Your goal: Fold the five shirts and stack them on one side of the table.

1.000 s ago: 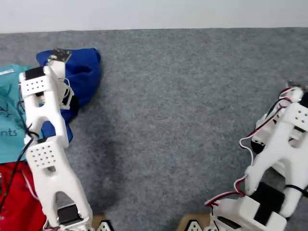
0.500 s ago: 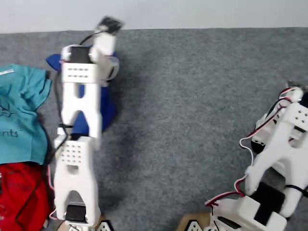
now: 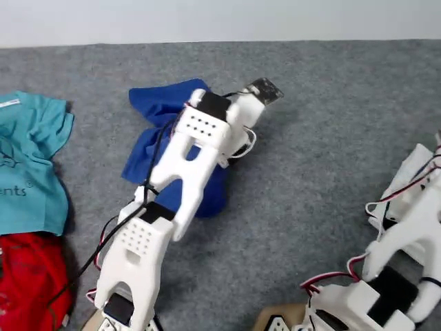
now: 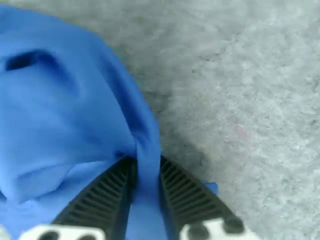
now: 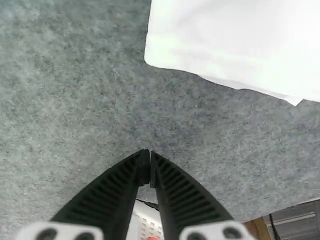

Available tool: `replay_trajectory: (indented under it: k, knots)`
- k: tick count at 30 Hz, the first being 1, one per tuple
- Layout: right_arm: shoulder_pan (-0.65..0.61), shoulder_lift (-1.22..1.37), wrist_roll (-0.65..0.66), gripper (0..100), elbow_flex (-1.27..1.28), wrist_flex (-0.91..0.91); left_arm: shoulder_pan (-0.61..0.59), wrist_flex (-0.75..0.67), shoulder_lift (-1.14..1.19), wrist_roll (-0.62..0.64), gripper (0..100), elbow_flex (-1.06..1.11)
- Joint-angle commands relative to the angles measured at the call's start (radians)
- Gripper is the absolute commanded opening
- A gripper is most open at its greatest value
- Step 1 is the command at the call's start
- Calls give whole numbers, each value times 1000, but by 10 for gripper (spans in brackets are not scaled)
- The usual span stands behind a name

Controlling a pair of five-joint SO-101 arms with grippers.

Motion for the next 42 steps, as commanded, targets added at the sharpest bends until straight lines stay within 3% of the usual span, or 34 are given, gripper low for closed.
replay_trajectory:
  k: [1,7,13,18,24,30,37,42]
  knots:
    - [2,-58,31,9,-8,38,-3,26,-94,20,108,-2]
    - [-10,-58,31,24,-8,38,-38,26,-219,46,212,-2]
    - [-10,-58,31,181,-8,39,-75,28,-348,44,215,39]
    - [-10,-88,31,220,-6,39,-255,21,-391,43,214,108]
    - [-12,-151,31,220,-5,39,-446,-158,-325,11,214,199]
    - [-22,-165,31,220,28,39,-422,-201,-164,-35,214,165]
    - [-50,-168,28,220,149,39,-407,-120,25,-104,208,73]
    - [-48,-168,28,219,166,39,-407,2,61,-133,43,-70]
